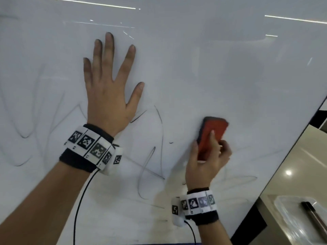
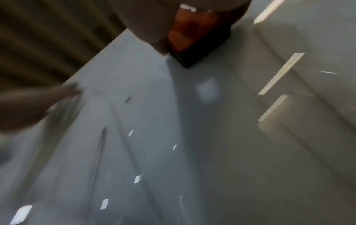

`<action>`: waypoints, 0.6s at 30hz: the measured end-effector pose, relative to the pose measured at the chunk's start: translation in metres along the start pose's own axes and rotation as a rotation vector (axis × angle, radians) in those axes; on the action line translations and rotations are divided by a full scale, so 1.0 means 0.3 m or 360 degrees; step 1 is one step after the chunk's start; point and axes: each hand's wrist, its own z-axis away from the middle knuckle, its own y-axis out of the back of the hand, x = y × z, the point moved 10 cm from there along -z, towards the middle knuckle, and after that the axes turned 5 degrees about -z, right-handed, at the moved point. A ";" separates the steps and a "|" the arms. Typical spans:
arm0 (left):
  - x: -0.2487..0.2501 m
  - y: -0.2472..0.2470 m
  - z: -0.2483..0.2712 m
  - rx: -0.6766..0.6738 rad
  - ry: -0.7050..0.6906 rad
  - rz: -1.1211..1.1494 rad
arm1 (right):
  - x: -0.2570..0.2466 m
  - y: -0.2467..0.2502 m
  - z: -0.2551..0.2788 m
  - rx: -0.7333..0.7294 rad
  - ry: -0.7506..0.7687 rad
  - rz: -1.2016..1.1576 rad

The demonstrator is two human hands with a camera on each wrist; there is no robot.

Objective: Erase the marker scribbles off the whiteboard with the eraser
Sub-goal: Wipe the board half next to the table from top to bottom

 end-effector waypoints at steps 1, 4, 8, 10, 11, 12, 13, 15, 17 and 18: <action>-0.001 0.000 0.001 0.0005 -0.0007 0.0004 | -0.062 -0.053 0.050 -0.0222 0.0223 0.0062; -0.004 0.002 0.007 0.0005 -0.0028 0.0032 | -0.100 -0.081 0.080 -0.0554 0.0626 0.0336; -0.010 0.003 0.009 -0.0031 -0.0056 0.0026 | 0.011 0.105 -0.165 -0.0031 0.0103 0.0119; -0.009 0.008 0.010 -0.0033 -0.0047 0.0020 | 0.018 0.120 -0.209 0.0142 -0.0082 0.0058; -0.005 0.010 0.011 -0.0038 -0.0031 0.0026 | -0.017 0.089 -0.193 0.0104 -0.0049 0.0074; 0.000 0.011 0.013 -0.0049 -0.0016 0.0036 | -0.066 0.032 -0.150 -0.0029 0.0069 0.0108; 0.003 0.013 0.016 -0.0062 -0.0007 0.0046 | -0.122 -0.037 -0.083 -0.0227 0.0253 0.0160; 0.000 0.018 0.028 -0.0086 -0.0025 0.0077 | -0.209 -0.154 0.079 -0.0608 0.0673 0.0300; -0.016 0.028 0.052 -0.0104 -0.0089 0.0185 | -0.247 -0.206 0.122 -0.0795 0.0909 0.0363; -0.031 0.034 0.063 -0.0109 -0.0119 0.0265 | -0.277 -0.215 0.083 -0.0793 0.0939 0.0343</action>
